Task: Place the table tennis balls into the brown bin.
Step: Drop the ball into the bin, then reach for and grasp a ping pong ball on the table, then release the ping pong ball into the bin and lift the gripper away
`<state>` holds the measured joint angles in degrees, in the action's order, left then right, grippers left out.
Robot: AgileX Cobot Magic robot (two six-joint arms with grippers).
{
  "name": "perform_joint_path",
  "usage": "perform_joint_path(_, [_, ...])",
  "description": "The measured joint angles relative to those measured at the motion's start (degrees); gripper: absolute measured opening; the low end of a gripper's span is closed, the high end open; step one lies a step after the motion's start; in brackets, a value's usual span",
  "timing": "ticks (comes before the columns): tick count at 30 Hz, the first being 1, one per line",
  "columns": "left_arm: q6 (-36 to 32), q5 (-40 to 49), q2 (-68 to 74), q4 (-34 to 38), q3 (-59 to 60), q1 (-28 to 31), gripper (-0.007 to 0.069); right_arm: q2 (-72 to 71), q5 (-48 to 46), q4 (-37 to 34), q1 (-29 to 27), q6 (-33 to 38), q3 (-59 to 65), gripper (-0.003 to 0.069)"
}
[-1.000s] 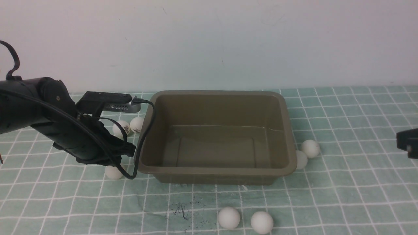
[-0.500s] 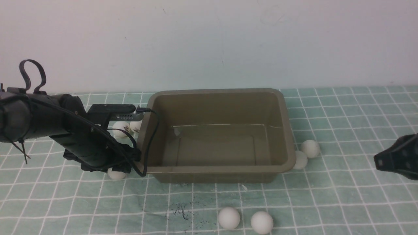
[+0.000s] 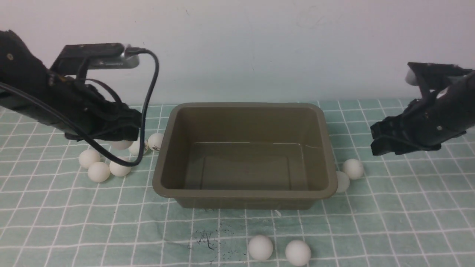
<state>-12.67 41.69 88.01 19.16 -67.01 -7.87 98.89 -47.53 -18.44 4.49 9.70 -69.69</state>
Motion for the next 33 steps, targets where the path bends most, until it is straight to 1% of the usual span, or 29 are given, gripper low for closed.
perform_joint_path(1, [-2.28,-0.05,1.06,2.15,-0.69,-1.49,0.0352,2.94,-0.14,-0.23,0.00,0.00,-1.51,0.0412])
perform_joint_path(3, [-3.32,-0.16,2.68,4.35,-1.22,-2.99,0.0352,5.05,-0.14,-0.39,0.00,0.00,-2.65,0.0440])
perform_joint_path(4, [-4.49,-0.16,5.93,6.53,-1.98,-4.61,0.0352,7.70,-0.14,-1.22,0.00,0.00,-3.94,0.0472])
perform_joint_path(6, [-4.94,-0.16,8.32,7.29,-2.77,-5.47,0.0356,9.44,0.00,-1.77,0.00,0.00,-4.68,0.0487])
perform_joint_path(7, [-5.08,0.35,11.06,7.61,-3.70,-5.85,0.0382,10.78,0.12,-2.62,0.00,0.05,-5.20,0.0495])
perform_joint_path(8, [-5.20,1.00,13.05,7.69,-4.54,-5.91,0.0424,11.85,0.18,-3.37,0.00,0.19,-5.50,0.0498])
perform_joint_path(11, [-4.95,4.31,15.51,6.83,-7.87,-5.51,0.0517,14.60,0.50,-5.66,0.00,0.58,-6.00,0.0500])
perform_joint_path(12, [-4.61,5.15,15.62,6.42,-9.09,-5.13,0.0533,15.05,0.76,-6.23,0.00,0.58,-6.01,0.0500])
perform_joint_path(14, [-2.81,8.16,15.37,4.59,-11.98,-3.91,0.0528,16.41,1.36,-7.48,0.00,0.58,-6.06,0.0495])
perform_joint_path(15, [-1.21,10.28,14.81,2.88,-14.47,-2.23,0.0480,17.09,1.67,-7.85,0.00,0.58,-6.06,0.0482])
perform_joint_path(16, [0.21,11.40,14.28,1.18,-15.71,-0.99,0.0431,17.65,2.21,-7.91,0.00,0.64,-6.06,0.0455])
perform_joint_path(17, [1.41,12.56,13.42,-0.62,-16.84,0.79,0.0350,18.06,2.80,-7.65,0.00,0.63,-6.06,0.0407])
perform_joint_path(18, [2.29,13.41,12.43,-2.28,-17.42,2.85,0.0251,18.17,3.00,-7.17,0.00,0.63,-6.33,0.0353])
perform_joint_path(19, [3.01,13.98,11.13,-4.12,-17.49,6.01,0.0125,18.17,2.68,-6.42,-0.25,0.63,-7.02,0.0357])
perform_joint_path(20, [3.53,14.24,10.47,-5.30,-17.22,8.29,0.0071,18.10,1.79,-5.92,-0.64,0.58,-7.92,0.0362])
perform_joint_path(22, [3.81,14.58,10.23,-6.11,-16.67,10.44,0.0038,17.74,0.16,-5.72,-1.20,0.47,-9.11,0.0362])
perform_joint_path(23, [4.17,14.77,10.41,-6.75,-15.22,13.11,0.0011,16.51,-2.80,-5.60,-1.99,0.39,-11.23,0.0362])
perform_joint_path(25, [3.62,14.72,11.44,-6.91,-13.38,15.04,0.0003,14.16,-6.73,-6.28,-2.28,0.34,-13.70,0.0362])
perform_joint_path(26, [1.83,14.32,12.91,-6.95,-12.01,15.73,0.0007,12.08,-9.10,-7.78,-1.84,0.44,-15.34,0.0362])
perform_joint_path(29, [-0.39,12.96,15.77,-6.64,-11.44,15.87,0.0040,9.41,-10.59,-10.33,0.61,2.36,-17.36,0.0362])
perform_joint_path(30, [-1.33,12.14,17.43,-5.91,-11.44,15.87,0.0075,8.73,-10.55,-11.58,3.00,4.49,-18.00,0.0362])
perform_joint_path(31, [-1.54,11.56,18.27,-5.44,-11.44,15.87,0.0113,8.67,-10.20,-12.03,4.10,5.95,-18.22,0.0362])
perform_joint_path(32, [-1.68,11.26,18.64,-5.19,-11.44,15.87,0.0131,8.67,-10.10,-12.27,4.84,6.28,-18.26,0.0362])
perform_joint_path(33, [-1.98,10.18,19.68,-4.82,-11.44,15.87,0.0191,8.91,-9.10,-12.70,7.32,8.60,-18.32,0.0362])
